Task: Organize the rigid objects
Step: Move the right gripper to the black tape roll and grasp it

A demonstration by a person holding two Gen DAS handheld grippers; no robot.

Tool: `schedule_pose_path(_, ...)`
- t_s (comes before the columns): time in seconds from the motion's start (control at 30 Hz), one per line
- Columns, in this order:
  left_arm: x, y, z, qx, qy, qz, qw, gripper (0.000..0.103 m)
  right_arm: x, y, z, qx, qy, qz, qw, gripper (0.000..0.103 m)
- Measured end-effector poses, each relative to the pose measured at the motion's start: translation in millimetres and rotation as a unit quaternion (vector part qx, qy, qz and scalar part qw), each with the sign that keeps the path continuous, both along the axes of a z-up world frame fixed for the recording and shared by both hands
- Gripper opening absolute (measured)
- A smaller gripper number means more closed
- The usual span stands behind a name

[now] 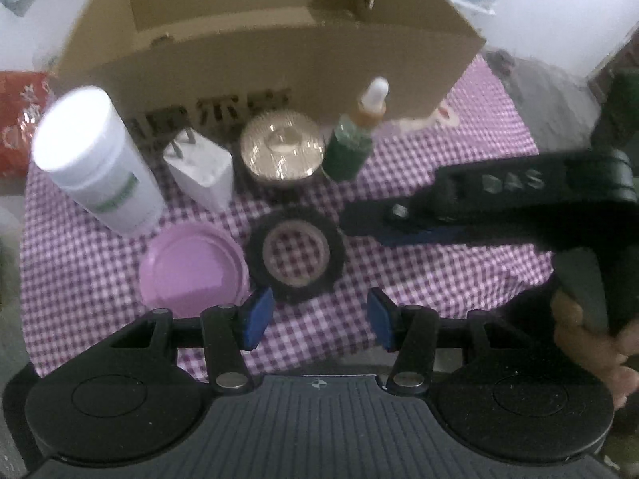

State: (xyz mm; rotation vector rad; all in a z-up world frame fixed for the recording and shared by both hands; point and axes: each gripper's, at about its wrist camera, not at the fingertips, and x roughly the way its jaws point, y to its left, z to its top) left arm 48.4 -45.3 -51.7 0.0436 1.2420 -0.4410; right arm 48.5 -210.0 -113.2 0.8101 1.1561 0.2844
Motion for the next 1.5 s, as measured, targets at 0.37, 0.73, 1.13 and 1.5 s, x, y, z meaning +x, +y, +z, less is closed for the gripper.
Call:
schedule_pose_path(0.37,11.8,-3.2,-28.2,0.016,0.026,0.008,0.9995,0.052,19.0,21.4,-15.7,-0.054,0.004,0.053,0.997,0.030)
schedule_pose_path(0.73,7.2,-9.6,-26.4,0.028,0.015,-0.008,0.9995,0.052,16.5,15.7,-10.5,-0.079,-0.006,0.069,0.994,0.024)
schedule_pose_path(1.13,-15.6,-49.3,-23.4,0.010,0.006,-0.083,0.9965,0.052,-11.4,-30.3,-11.4,-0.082,0.009,0.011,0.997,0.024)
schedule_pose_path(1.5,-16.7,-42.7,-19.6,0.014,-0.014,-0.089,0.9958,0.053,-16.6,-34.1,-15.1,-0.075,0.001,-0.002,0.997,0.025)
